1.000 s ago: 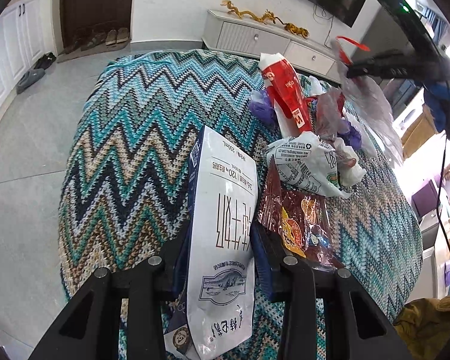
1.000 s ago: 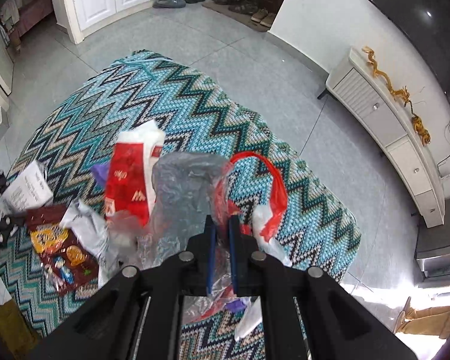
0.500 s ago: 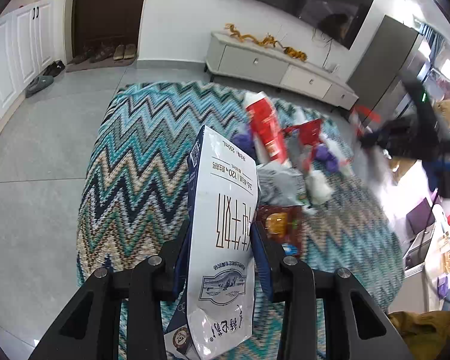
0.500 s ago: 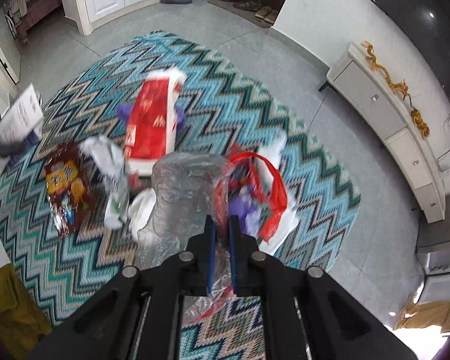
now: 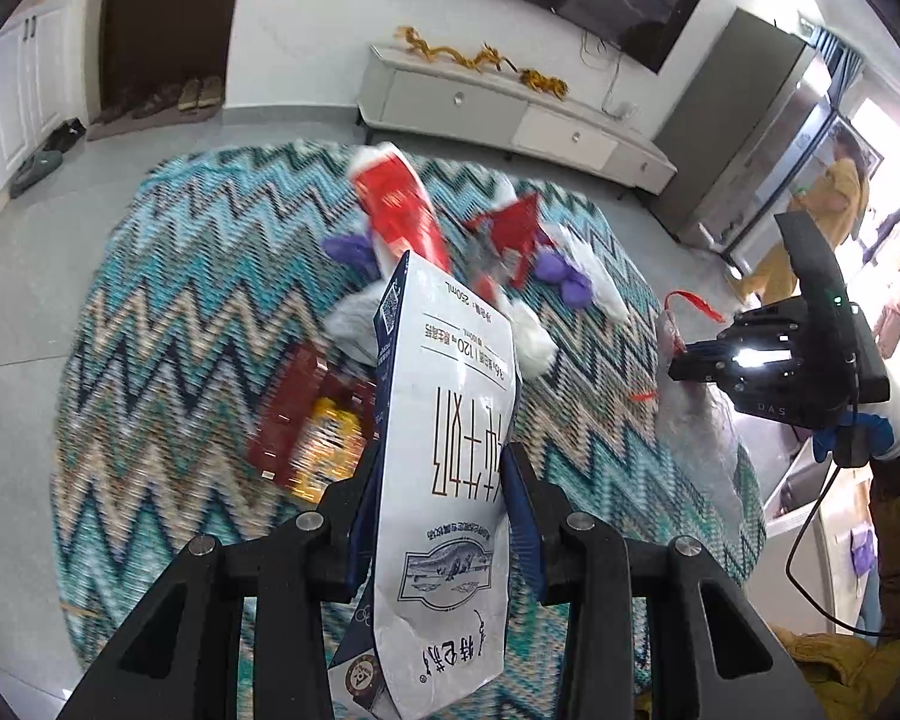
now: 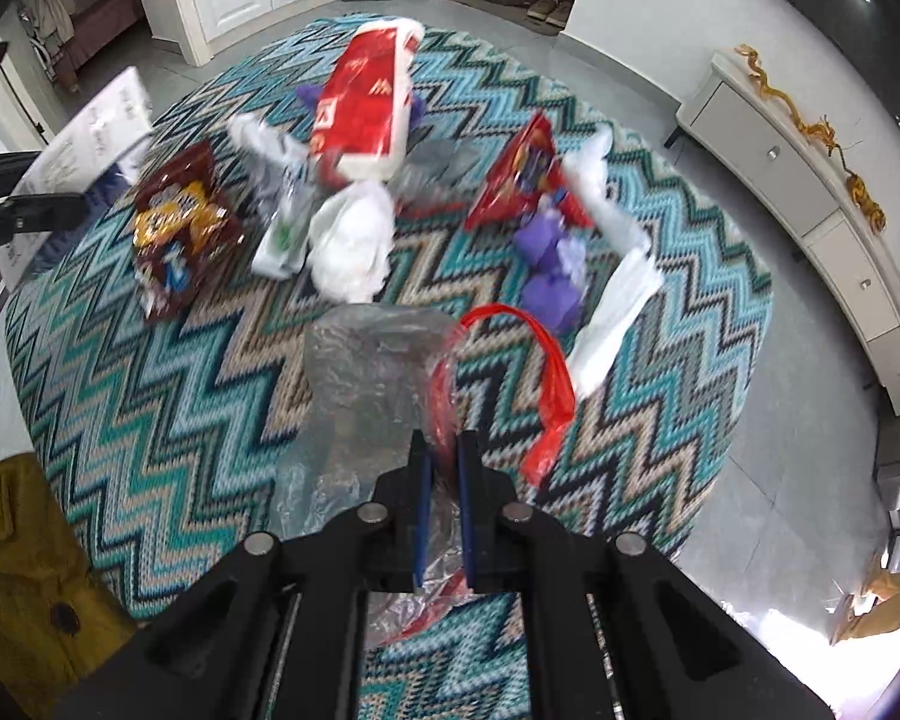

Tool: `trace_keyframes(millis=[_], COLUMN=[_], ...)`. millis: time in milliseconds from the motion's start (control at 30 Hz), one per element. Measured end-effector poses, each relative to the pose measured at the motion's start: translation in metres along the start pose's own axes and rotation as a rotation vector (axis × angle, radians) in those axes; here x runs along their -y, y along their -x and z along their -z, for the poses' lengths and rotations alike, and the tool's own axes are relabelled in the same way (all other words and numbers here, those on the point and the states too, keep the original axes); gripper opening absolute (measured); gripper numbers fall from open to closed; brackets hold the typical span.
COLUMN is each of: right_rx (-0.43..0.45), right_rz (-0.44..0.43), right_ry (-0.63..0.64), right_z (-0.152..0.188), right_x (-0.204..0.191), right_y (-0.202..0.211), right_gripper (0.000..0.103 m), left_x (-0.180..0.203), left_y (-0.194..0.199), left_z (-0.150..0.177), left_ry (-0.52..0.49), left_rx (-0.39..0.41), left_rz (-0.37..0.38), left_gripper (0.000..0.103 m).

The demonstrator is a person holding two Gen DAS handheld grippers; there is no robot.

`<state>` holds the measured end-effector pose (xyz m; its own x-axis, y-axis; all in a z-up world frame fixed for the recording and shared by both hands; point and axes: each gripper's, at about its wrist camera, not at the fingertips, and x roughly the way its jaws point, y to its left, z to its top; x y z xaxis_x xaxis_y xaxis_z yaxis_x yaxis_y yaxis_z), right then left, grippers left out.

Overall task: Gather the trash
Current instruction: 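Carry both items to the bin and open both tools to drop them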

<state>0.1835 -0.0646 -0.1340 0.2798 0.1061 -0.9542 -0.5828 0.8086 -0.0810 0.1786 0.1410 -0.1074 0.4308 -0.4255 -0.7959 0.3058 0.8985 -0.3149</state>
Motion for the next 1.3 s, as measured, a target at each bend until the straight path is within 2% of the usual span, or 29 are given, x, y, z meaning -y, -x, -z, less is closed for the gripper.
trace_keyframes(millis=[167,367,467,567,700,833,967,1100,1167,1200,1233,1267,1300], right_rx=[0.025,0.051,0.049,0.016,-0.038,-0.069,-0.125,-0.134,-0.134,-0.134,-0.140,-0.147,-0.152], right_rz=[0.002,0.071,0.119,0.192,0.245,0.234,0.213,0.173,0.159,0.158,0.159,0.162,0.165], right_ry=[-0.019,-0.112,-0.196,-0.284,-0.408,-0.498,-0.554,-0.640,-0.675,-0.684,-0.695,-0.704,-0.713], right_z=[0.013,0.048,0.085,0.136,0.206,0.254,0.289,0.315,0.322,0.324,0.325,0.327,0.329], right_x=[0.012,0.069,0.113,0.160,0.218,0.253,0.275,0.295,0.303,0.304,0.308,0.310,0.311], right_y=[0.006,0.031,0.044,0.047,0.032,0.005,-0.039,-0.071,-0.084,-0.088,-0.093,-0.096,-0.099], right_gripper=[0.008,0.008,0.008,0.008,0.008,0.008,0.008,0.009,0.009,0.009,0.010,0.014,0.023], left_x=[0.033,0.125,0.185,0.254,0.329,0.385,0.406,0.411,0.410,0.406,0.405,0.403,0.402], left_y=[-0.021,-0.068,-0.106,-0.155,-0.218,-0.291,-0.352,-0.386,-0.396,-0.401,-0.400,-0.398,-0.397], left_z=[-0.014,-0.051,-0.069,-0.080,-0.080,-0.067,-0.052,-0.040,-0.036,-0.034,-0.031,-0.028,-0.028], left_ry=[-0.029,-0.126,-0.170,-0.203,-0.228,-0.205,-0.114,-0.050,-0.003,0.029,0.040,0.047,0.039], left_rx=[-0.039,-0.079,-0.131,-0.210,-0.313,-0.414,-0.511,-0.551,-0.570,-0.583,-0.585,-0.586,-0.584], left_rz=[0.026,0.115,0.171,0.229,0.260,0.262,0.261,0.248,0.253,0.261,0.265,0.262,0.266], left_gripper=[0.036,0.036,0.036,0.036,0.037,0.038,0.039,0.039,0.046,0.055,0.057,0.057,0.057])
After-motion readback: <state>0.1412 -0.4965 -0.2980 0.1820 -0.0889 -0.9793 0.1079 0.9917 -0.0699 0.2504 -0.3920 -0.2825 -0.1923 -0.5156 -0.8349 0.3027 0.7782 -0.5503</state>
